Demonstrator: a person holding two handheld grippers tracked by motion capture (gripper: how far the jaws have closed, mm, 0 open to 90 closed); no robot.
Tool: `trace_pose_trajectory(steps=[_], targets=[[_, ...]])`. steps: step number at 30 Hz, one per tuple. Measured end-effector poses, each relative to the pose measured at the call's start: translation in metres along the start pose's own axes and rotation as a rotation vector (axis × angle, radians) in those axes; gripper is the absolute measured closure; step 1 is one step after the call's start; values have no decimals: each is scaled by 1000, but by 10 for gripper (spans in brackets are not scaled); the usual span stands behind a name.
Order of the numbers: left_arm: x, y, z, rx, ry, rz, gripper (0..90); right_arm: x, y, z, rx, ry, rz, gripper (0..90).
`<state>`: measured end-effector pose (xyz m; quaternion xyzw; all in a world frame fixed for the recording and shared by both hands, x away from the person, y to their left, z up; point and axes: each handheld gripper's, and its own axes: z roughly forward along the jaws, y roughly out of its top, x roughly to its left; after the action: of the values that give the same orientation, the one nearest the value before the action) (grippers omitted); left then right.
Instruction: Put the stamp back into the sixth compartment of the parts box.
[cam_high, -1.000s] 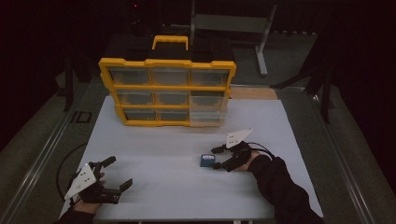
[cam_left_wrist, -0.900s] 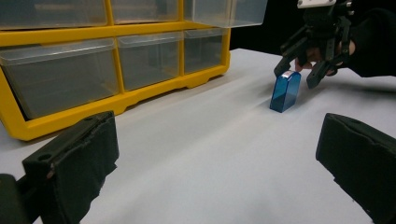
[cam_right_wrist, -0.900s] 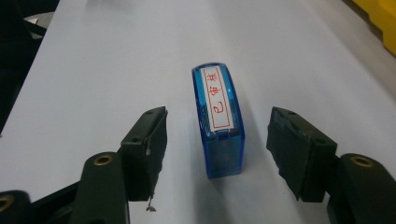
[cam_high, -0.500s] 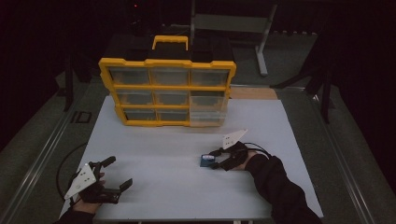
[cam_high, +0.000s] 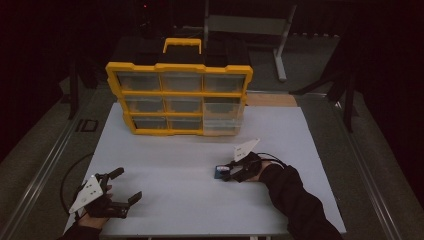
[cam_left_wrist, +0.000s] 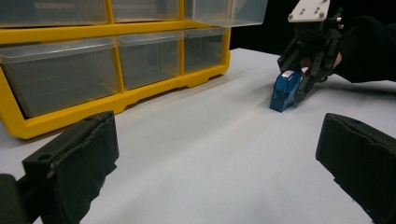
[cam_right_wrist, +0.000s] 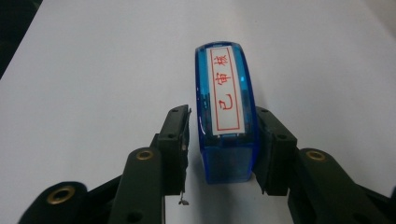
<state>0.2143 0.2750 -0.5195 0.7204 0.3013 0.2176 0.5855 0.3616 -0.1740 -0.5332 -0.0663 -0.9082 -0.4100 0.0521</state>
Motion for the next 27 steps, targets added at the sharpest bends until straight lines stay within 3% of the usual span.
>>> trace_pose_trajectory(steps=[12, 27], targets=[[0, 0, 1, 5, -4, -2, 2, -1, -2, 1, 10, -16, -30, 686], [0, -1, 1, 4, -6, -4, 3, 3, 6, -7, 16, -36, -55, 696]])
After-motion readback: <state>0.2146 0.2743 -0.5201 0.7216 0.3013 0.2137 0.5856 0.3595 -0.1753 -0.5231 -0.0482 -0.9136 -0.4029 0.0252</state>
